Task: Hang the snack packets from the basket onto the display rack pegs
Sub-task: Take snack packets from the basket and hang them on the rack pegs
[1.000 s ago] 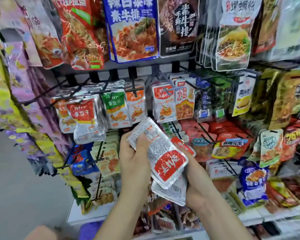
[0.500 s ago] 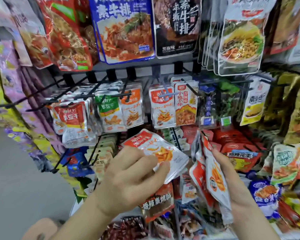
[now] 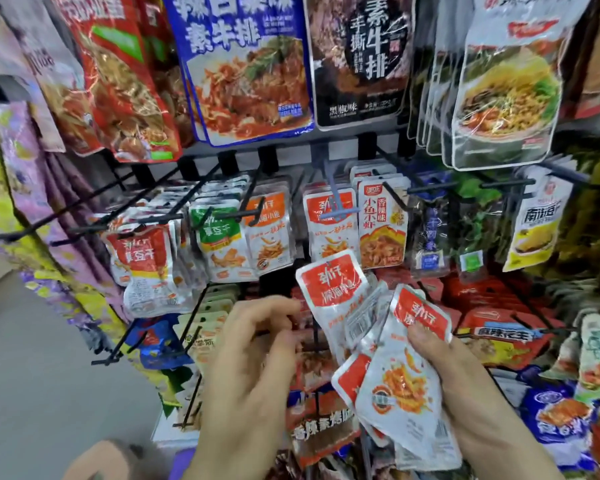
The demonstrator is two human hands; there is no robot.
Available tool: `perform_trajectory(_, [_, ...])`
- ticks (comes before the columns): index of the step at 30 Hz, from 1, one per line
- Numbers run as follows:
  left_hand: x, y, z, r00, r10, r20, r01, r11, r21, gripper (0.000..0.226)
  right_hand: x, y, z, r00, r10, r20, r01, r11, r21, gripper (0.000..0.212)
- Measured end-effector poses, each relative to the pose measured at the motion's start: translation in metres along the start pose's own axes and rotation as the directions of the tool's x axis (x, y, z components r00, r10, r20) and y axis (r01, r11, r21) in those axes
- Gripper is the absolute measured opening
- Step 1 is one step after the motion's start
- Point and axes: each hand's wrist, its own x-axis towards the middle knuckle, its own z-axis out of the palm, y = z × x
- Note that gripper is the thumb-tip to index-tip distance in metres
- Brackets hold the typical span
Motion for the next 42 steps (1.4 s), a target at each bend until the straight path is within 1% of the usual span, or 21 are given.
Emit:
perform_trajectory(1, [0.006, 0.0, 0.001, 0.991, -0.133, -0.034, 0.128, 0.985, -0.118, 0.013, 0.001, 0.0, 0.0, 0.999, 0.005, 0.034, -0.007, 0.999, 0.035, 0.083])
perform_trajectory(2, [0.013, -0.001, 0.002, 0.958, -0.285, -0.01, 0.277, 0.939, -0.205, 0.024, 0.001, -0.002, 0.001, 0.999, 0.004, 0.044, -0.005, 1.0, 0.016, 0.085])
perform_trajectory(3, [0.021, -0.002, 0.004, 0.931, -0.364, 0.038, 0.362, 0.902, -0.235, 0.036, 0.001, -0.002, 0.003, 0.999, 0.004, 0.037, -0.003, 1.0, -0.016, 0.086])
perform_trajectory(4, [0.028, -0.004, 0.007, 0.906, -0.412, 0.094, 0.422, 0.872, -0.25, 0.041, 0.001, -0.003, 0.006, 1.0, -0.016, -0.007, 0.015, 0.998, -0.054, 0.082])
perform_trajectory(5, [0.033, -0.003, 0.01, 0.884, -0.452, 0.117, 0.467, 0.848, -0.25, 0.036, 0.003, -0.004, 0.009, 0.999, -0.033, -0.026, 0.031, 0.998, -0.062, 0.077])
perform_trajectory(7, [0.039, -0.002, 0.019, 0.877, -0.47, 0.097, 0.479, 0.843, -0.245, 0.02, 0.002, -0.005, 0.01, 0.997, -0.054, -0.053, 0.048, 0.993, -0.106, 0.066])
perform_trajectory(10, [0.046, -0.008, 0.03, 0.882, -0.46, 0.104, 0.47, 0.842, -0.264, 0.021, -0.002, -0.011, 0.01, 0.992, -0.09, -0.084, 0.078, 0.987, -0.144, 0.034])
perform_trajectory(12, [0.054, -0.007, 0.034, 0.89, -0.441, 0.115, 0.455, 0.85, -0.264, 0.023, -0.002, -0.015, 0.011, 0.989, -0.117, -0.089, 0.103, 0.984, -0.146, 0.021])
perform_trajectory(14, [0.065, -0.005, 0.037, 0.921, -0.383, 0.069, 0.387, 0.883, -0.266, 0.014, 0.0, -0.019, 0.013, 0.985, -0.143, -0.1, 0.127, 0.981, -0.147, 0.01])
perform_trajectory(16, [0.076, 0.0, 0.039, 0.948, -0.317, 0.016, 0.31, 0.912, -0.268, 0.008, 0.003, -0.021, 0.015, 0.978, -0.173, -0.117, 0.154, 0.976, -0.154, 0.014])
perform_trajectory(17, [0.081, 0.002, 0.04, 0.95, -0.312, -0.008, 0.298, 0.915, -0.271, 0.011, 0.006, -0.021, 0.017, 0.974, -0.183, -0.132, 0.161, 0.974, -0.16, 0.013])
perform_trajectory(21, [0.097, -0.005, 0.045, 0.945, -0.319, -0.064, 0.297, 0.926, -0.234, 0.029, 0.013, -0.021, 0.022, 0.961, -0.221, -0.165, 0.192, 0.965, -0.177, 0.023])
perform_trajectory(24, [0.102, -0.009, 0.048, 0.944, -0.327, -0.048, 0.31, 0.926, -0.216, 0.025, 0.013, -0.02, 0.022, 0.961, -0.226, -0.158, 0.197, 0.964, -0.179, 0.029])
perform_trajectory(27, [0.104, -0.008, 0.046, 0.95, -0.311, -0.02, 0.302, 0.936, -0.183, 0.028, 0.013, -0.021, 0.02, 0.961, -0.226, -0.16, 0.198, 0.965, -0.173, 0.032])
perform_trajectory(29, [0.104, -0.008, 0.045, 0.95, -0.313, -0.01, 0.306, 0.933, -0.192, 0.025, 0.013, -0.021, 0.02, 0.96, -0.228, -0.161, 0.201, 0.965, -0.168, 0.032])
perform_trajectory(35, [0.107, -0.017, 0.047, 0.914, -0.406, 0.018, 0.392, 0.868, -0.305, 0.017, 0.012, -0.022, 0.021, 0.957, -0.24, -0.162, 0.216, 0.964, -0.153, 0.026])
perform_trajectory(37, [0.107, -0.022, 0.047, 0.89, -0.454, 0.041, 0.435, 0.818, -0.377, 0.02, 0.012, -0.023, 0.021, 0.955, -0.239, -0.175, 0.215, 0.966, -0.147, 0.023])
perform_trajectory(39, [0.107, -0.023, 0.049, 0.877, -0.477, 0.056, 0.453, 0.783, -0.427, 0.026, 0.013, -0.023, 0.021, 0.953, -0.241, -0.181, 0.215, 0.964, -0.155, 0.026])
perform_trajectory(41, [0.108, -0.026, 0.052, 0.891, -0.454, 0.023, 0.426, 0.816, -0.391, 0.021, 0.014, -0.023, 0.019, 0.951, -0.239, -0.195, 0.21, 0.965, -0.157, 0.029])
perform_trajectory(42, [0.11, -0.029, 0.053, 0.905, -0.425, -0.02, 0.397, 0.861, -0.317, 0.018, 0.014, -0.023, 0.018, 0.95, -0.235, -0.205, 0.205, 0.966, -0.155, 0.028])
